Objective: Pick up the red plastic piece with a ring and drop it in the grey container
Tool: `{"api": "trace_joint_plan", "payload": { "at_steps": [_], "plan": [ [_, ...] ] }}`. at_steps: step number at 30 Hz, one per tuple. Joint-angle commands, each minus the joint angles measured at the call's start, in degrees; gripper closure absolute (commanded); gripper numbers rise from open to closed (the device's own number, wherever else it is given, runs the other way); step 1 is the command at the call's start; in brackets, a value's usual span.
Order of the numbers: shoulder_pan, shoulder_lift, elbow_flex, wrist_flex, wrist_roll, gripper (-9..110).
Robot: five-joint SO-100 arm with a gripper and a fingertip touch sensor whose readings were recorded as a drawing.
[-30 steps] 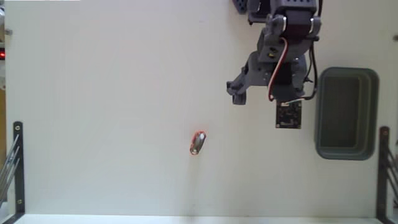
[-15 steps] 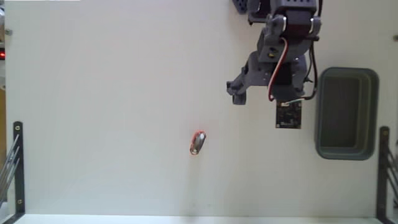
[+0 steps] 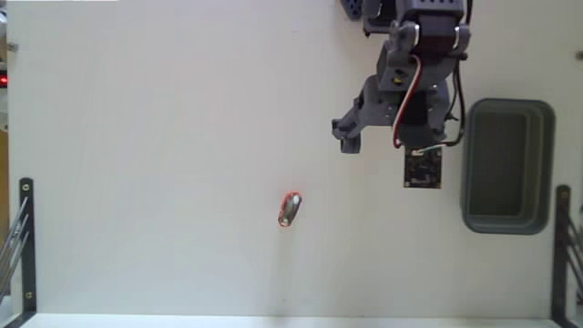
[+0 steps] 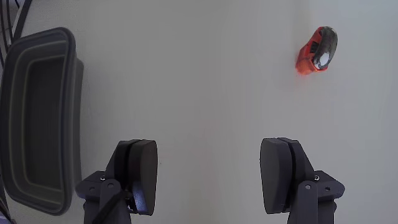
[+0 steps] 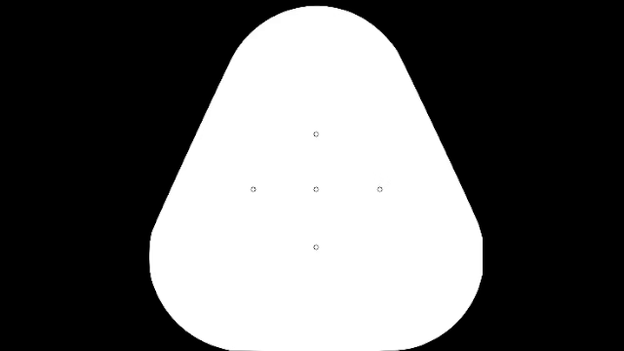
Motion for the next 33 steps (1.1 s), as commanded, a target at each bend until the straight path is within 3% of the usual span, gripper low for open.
{"api": "trace_joint_plan", "payload": {
  "at_steps": [1, 33],
  "plan": [
    [0.53, 2.19, 0.38, 1.10, 0.26, -9],
    [12.52, 2.19, 0.38, 1.10, 0.26, -9]
  ]
}}
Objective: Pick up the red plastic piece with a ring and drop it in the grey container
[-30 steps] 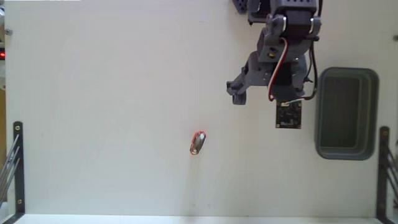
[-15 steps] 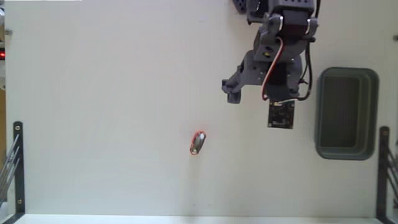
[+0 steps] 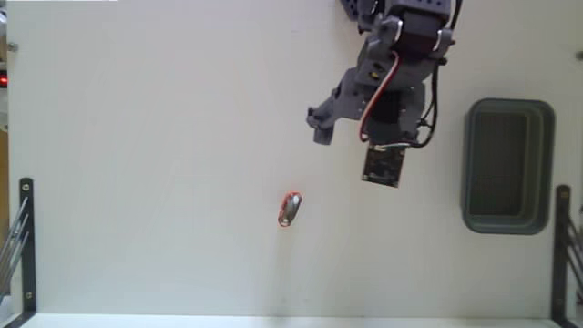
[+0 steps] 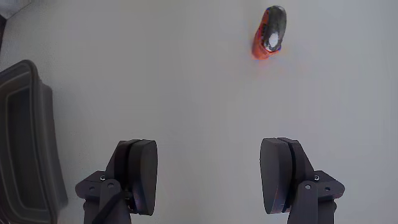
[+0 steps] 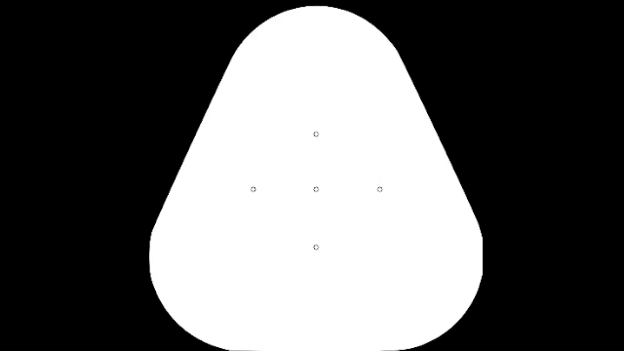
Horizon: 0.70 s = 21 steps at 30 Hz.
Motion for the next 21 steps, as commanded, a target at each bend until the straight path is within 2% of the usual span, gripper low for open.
{"api": "trace_joint_plan", "payload": {
  "at_steps": [1, 21],
  "plan": [
    [2.29, 2.19, 0.38, 1.10, 0.26, -9],
    [6.95, 2.19, 0.38, 1.10, 0.26, -9]
  ]
}}
